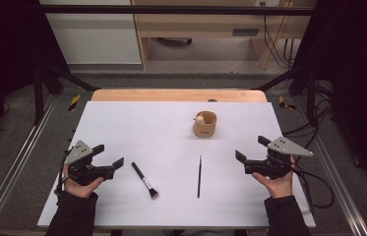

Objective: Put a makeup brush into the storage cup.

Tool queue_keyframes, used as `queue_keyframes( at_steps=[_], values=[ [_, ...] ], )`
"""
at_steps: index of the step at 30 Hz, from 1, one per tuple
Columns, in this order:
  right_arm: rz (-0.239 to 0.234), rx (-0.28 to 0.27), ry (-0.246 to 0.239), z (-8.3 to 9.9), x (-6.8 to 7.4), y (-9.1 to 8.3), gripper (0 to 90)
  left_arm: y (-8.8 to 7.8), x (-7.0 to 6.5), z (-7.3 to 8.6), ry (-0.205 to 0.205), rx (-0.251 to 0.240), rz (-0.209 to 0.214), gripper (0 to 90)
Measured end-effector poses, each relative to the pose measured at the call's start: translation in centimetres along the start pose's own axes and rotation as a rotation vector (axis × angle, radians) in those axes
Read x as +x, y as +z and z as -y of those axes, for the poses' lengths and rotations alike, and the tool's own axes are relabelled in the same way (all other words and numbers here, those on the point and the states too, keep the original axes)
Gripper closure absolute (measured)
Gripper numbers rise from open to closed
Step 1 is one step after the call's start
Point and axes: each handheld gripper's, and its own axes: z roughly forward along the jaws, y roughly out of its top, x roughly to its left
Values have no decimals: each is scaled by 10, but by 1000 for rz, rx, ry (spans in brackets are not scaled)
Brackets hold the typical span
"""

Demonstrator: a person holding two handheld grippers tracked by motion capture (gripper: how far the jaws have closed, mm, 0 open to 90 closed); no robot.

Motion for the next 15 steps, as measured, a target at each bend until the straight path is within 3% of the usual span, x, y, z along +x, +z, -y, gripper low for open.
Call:
queue_keyframes(
  at_steps=[15],
  values=[
    [-2,8,-4,1,1,2,47,15,-15,6,12,60,7,94]
  ],
)
